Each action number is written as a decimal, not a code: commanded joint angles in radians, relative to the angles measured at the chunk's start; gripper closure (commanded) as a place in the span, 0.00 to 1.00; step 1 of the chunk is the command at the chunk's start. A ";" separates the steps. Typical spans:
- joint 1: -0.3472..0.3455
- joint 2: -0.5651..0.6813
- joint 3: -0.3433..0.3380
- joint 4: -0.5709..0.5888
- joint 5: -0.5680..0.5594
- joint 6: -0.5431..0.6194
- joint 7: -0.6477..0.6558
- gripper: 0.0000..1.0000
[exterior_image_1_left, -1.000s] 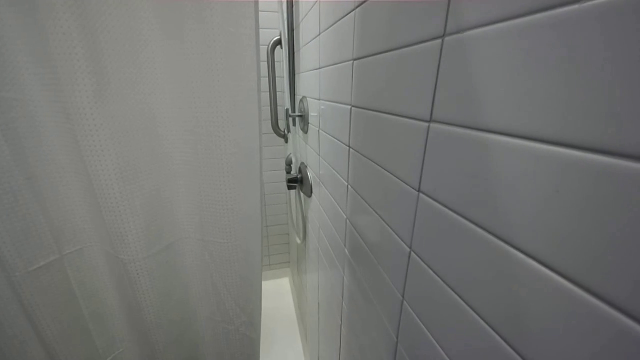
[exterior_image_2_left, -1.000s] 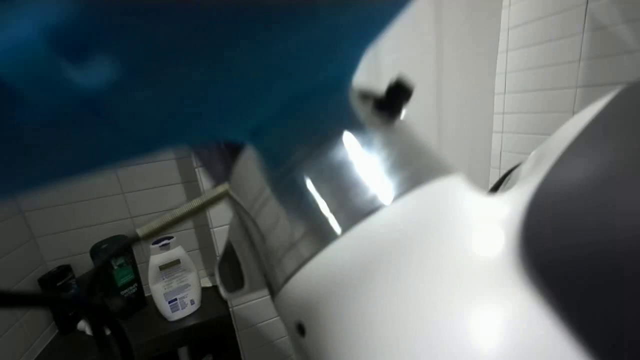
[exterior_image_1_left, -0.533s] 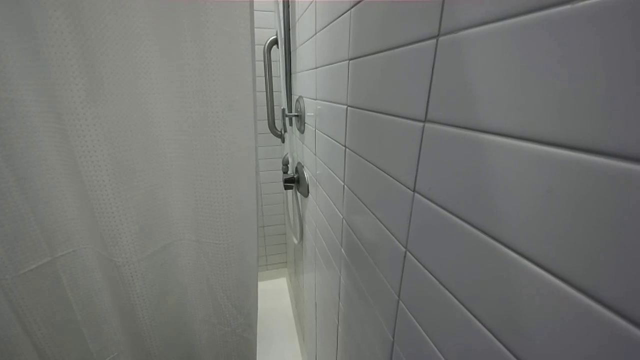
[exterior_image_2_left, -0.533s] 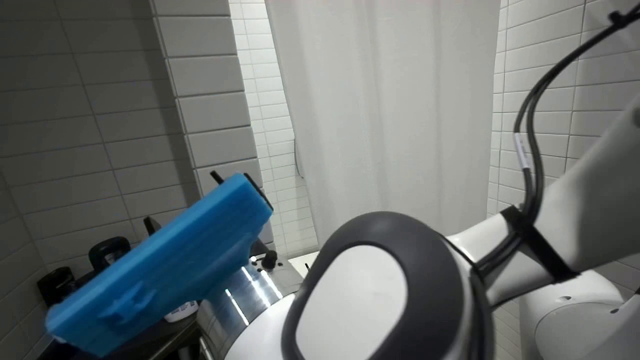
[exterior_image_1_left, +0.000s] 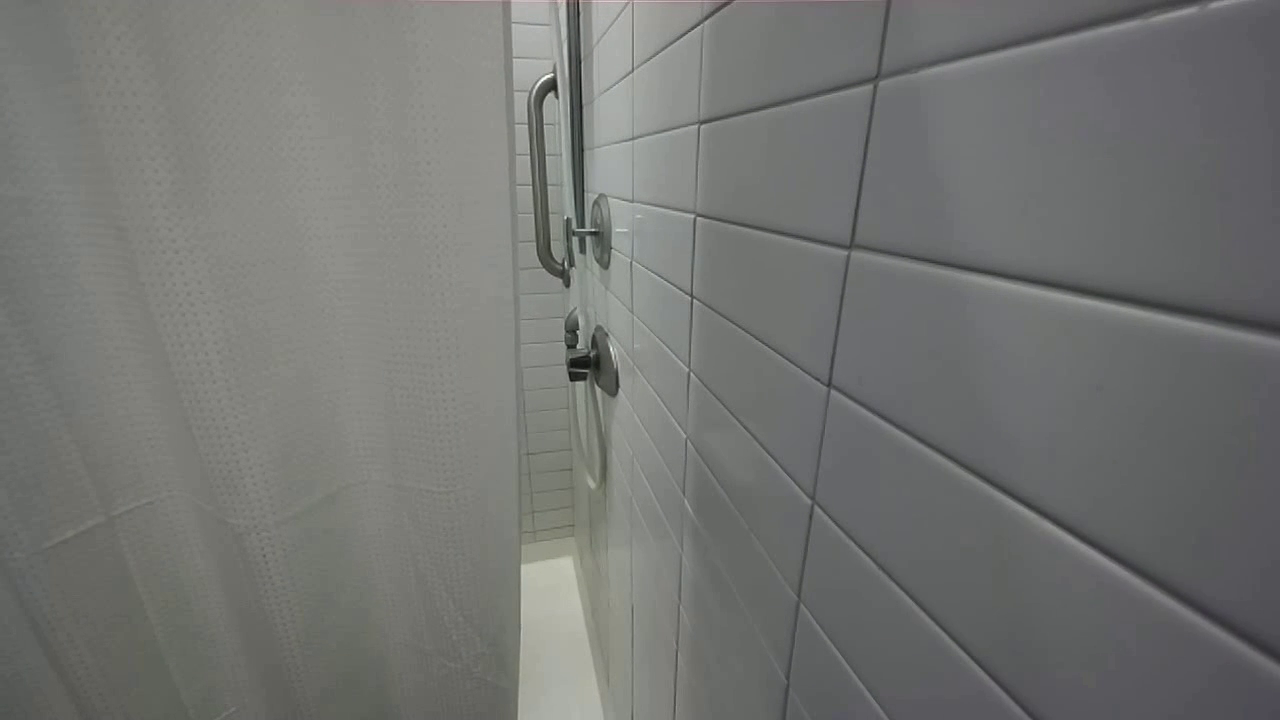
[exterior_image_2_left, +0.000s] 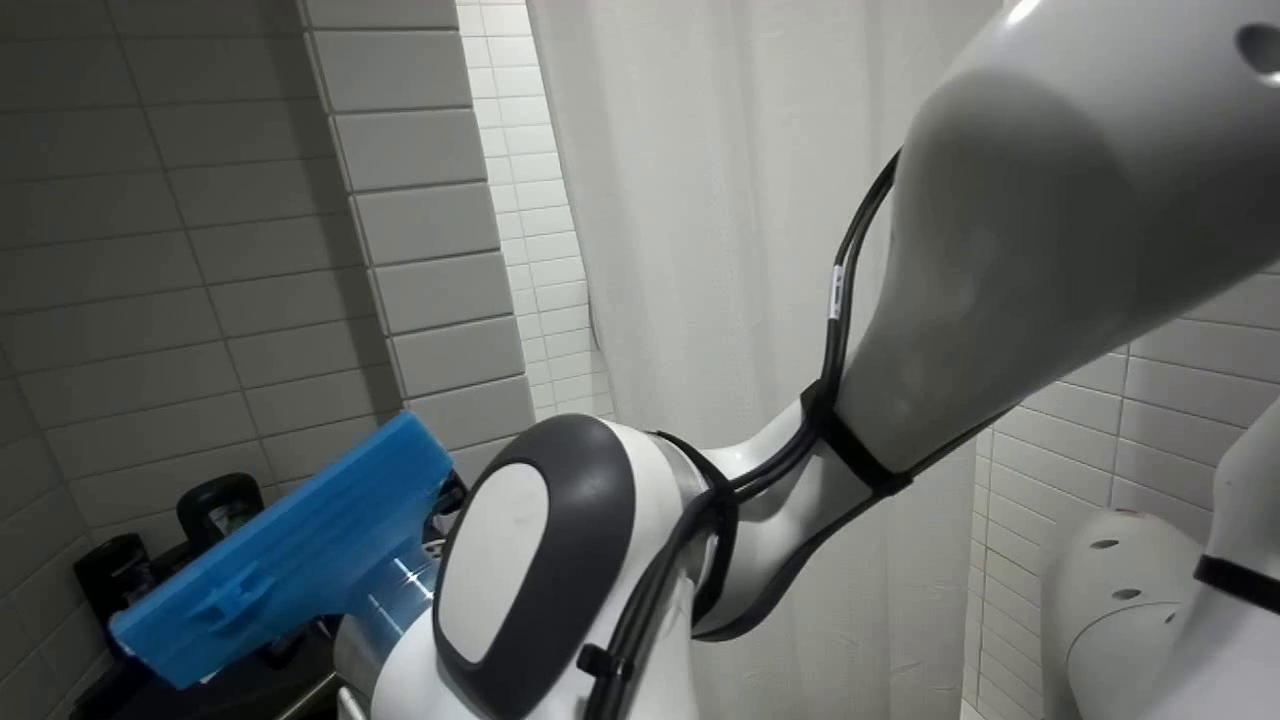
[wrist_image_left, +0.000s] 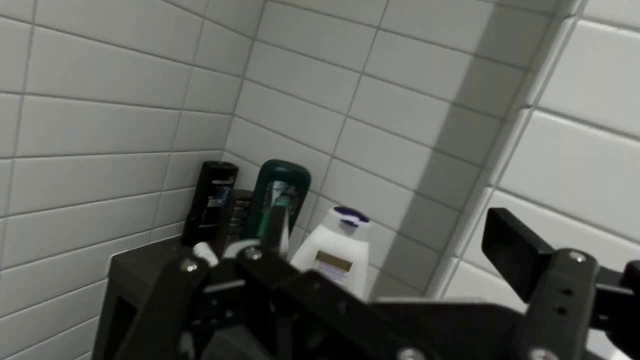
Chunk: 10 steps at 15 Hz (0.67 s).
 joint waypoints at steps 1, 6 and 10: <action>-0.017 0.089 -0.019 0.094 0.010 0.132 0.035 0.00; -0.041 0.128 -0.007 0.108 0.244 0.246 -0.030 0.00; -0.024 0.139 0.000 0.076 0.526 0.246 -0.093 0.00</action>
